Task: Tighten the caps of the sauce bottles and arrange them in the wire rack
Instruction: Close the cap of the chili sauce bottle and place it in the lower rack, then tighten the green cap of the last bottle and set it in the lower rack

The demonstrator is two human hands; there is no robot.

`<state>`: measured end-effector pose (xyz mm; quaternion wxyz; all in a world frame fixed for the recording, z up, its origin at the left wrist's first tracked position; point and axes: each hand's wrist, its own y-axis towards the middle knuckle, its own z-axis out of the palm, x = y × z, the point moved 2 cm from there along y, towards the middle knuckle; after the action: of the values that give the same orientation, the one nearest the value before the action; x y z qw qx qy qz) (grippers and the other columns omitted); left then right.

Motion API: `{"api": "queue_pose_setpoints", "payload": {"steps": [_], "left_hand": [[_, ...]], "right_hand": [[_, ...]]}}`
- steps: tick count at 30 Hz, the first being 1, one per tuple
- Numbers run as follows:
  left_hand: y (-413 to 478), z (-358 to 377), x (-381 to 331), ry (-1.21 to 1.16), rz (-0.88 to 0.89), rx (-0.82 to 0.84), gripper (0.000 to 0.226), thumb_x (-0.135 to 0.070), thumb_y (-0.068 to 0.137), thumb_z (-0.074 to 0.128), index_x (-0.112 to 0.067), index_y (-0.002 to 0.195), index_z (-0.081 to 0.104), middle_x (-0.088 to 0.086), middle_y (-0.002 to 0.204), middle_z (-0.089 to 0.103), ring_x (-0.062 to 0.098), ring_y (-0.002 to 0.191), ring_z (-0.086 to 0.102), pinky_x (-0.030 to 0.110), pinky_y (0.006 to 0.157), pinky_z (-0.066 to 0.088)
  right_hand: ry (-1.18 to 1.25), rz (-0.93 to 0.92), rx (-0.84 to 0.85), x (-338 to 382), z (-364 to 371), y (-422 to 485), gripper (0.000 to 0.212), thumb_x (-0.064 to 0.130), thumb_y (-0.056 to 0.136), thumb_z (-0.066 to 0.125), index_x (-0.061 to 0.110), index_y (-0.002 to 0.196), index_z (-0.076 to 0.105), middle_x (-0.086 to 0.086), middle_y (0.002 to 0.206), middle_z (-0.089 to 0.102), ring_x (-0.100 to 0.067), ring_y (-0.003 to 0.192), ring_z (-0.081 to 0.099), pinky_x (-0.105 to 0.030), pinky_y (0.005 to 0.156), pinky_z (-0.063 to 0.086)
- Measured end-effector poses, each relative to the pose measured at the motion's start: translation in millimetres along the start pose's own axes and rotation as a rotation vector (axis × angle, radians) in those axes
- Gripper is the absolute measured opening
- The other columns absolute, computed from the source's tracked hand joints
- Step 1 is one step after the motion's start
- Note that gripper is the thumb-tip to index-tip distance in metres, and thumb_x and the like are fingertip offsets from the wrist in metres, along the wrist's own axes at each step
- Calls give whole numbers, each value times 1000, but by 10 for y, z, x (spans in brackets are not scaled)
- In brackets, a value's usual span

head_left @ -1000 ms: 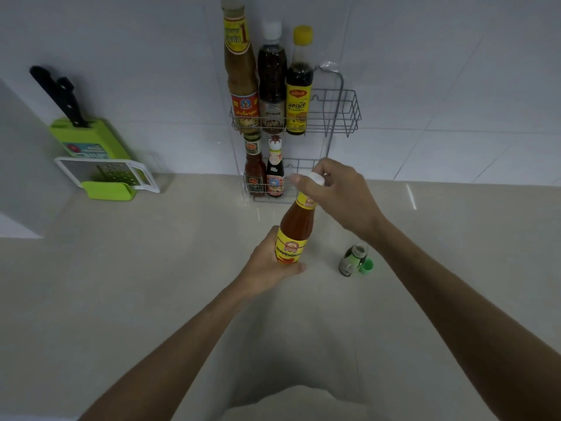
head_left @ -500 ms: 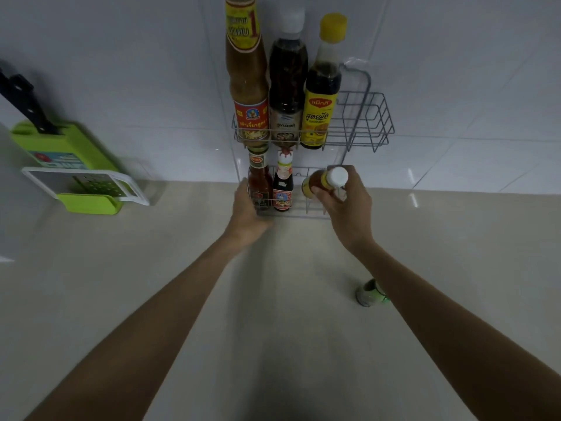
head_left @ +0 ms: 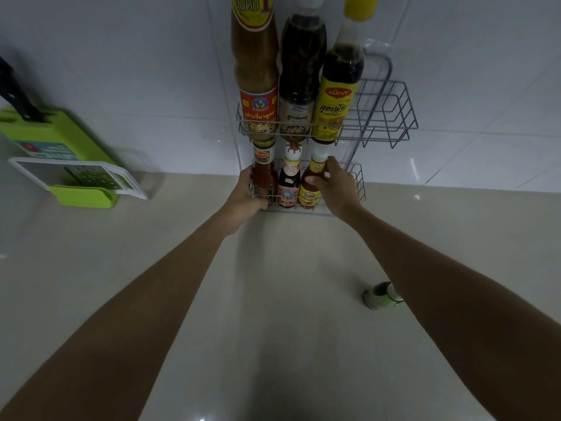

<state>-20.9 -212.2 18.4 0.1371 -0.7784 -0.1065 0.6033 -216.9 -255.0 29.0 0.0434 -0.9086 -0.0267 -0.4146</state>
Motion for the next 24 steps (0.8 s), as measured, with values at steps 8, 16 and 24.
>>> {"api": "queue_pose_setpoints", "payload": {"steps": [8,16,24], "left_hand": [[-73,-35,10,42,-70,-73,94,2,83,66,-19,155,9,0,155,31,18,139,33,20,95,30],[-427,4,417,279,132,-482,62,2,78,68,-7,135,46,14,138,47,27,129,43,26,106,33],[-605,1285,497,457,223,243,75,-8,80,73,-9,145,35,8,151,36,19,141,33,10,105,19]], "right_hand": [[-106,-28,178,-43,-165,13,63,19,92,62,9,144,29,-17,148,43,-35,130,47,-37,100,42],[-276,-113,284,-522,-500,-333,47,-17,83,47,14,113,66,-7,127,64,-22,112,63,-26,89,50],[-427,-34,520,-1421,-326,-1003,53,13,69,79,20,119,62,-11,117,55,-30,106,56,-35,90,47]]}}
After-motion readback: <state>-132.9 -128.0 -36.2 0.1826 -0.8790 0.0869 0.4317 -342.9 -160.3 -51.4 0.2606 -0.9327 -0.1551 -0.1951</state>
